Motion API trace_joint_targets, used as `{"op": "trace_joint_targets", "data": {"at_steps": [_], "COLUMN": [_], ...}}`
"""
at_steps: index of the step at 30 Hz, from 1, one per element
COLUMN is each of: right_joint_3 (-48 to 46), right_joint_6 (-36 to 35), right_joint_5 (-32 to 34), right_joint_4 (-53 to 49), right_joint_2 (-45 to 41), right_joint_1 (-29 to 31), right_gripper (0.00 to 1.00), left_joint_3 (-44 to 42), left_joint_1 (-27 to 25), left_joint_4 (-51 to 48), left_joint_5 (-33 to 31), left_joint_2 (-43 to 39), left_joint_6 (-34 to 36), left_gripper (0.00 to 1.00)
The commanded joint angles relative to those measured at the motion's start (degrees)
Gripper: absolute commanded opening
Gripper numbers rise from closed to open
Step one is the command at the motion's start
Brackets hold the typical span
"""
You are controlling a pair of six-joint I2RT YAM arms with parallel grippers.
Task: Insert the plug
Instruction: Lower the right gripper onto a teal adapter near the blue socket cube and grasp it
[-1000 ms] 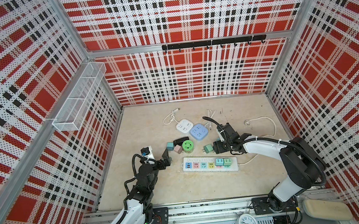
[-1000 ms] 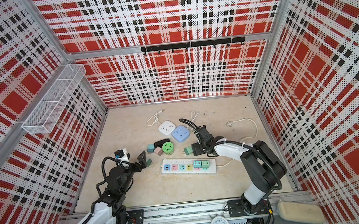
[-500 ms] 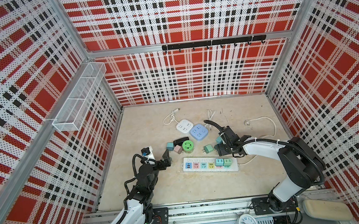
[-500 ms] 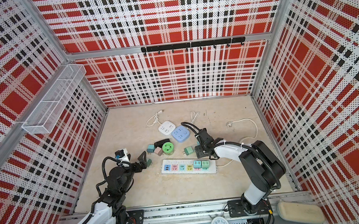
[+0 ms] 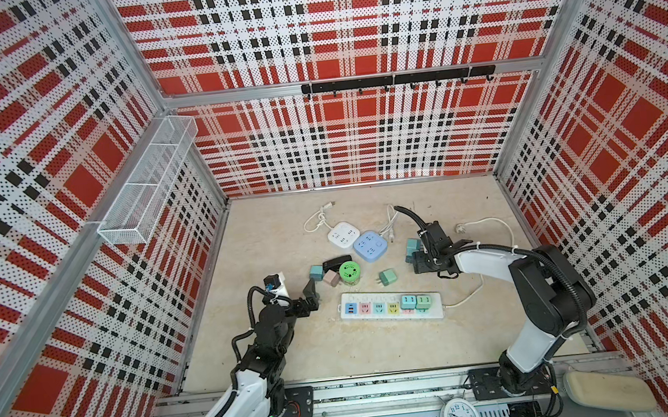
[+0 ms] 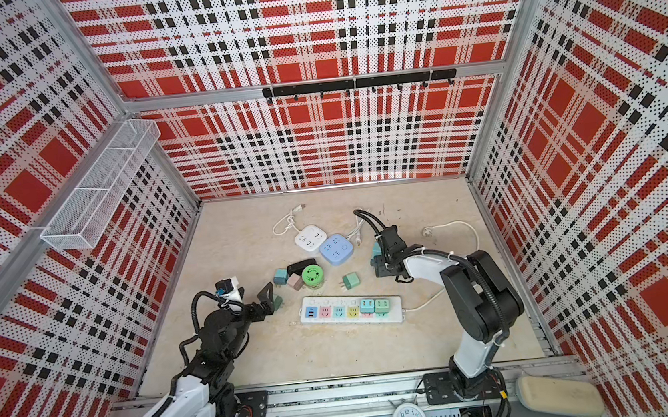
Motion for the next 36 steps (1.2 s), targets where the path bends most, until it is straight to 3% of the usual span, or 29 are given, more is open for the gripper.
{"op": "trace_joint_targets", "data": {"at_steps": [1, 8, 18, 24, 29, 36], "right_joint_3": [0.64, -1.51, 15.70, 18.03, 21.33, 20.81], "right_joint_6": [-0.52, 0.46, -5.28, -6.83, -8.01, -5.95], "right_joint_5": [-0.61, -0.72, 0.48, 0.76, 5.66, 3.98], "right_joint_4": [1.46, 6.94, -1.85, -3.35, -6.16, -5.02], "right_joint_2": [-2.79, -7.81, 8.21, 12.18, 15.07, 15.11], "right_joint_1": [-0.11, -0.12, -0.66, -0.65, -1.06, -5.06], "right_gripper": [0.73, 0.74, 0.72, 0.79, 0.80, 0.78], "left_joint_3": [1.59, 1.86, 2.00, 2.24, 2.03, 2.32], "left_joint_1": [0.41, 0.46, 0.39, 0.43, 0.39, 0.41], "left_joint_4": [0.34, 0.32, 0.35, 0.31, 0.36, 0.31], "left_joint_5": [-0.02, 0.79, 0.74, 0.92, 0.88, 1.15], "left_joint_2": [0.02, 0.64, 0.85, 1.34, 0.94, 1.44], "left_joint_6": [-0.97, -0.86, -0.92, -0.88, -0.89, -0.78], "left_gripper": [0.99, 0.99, 0.99, 0.99, 0.99, 0.99]}}
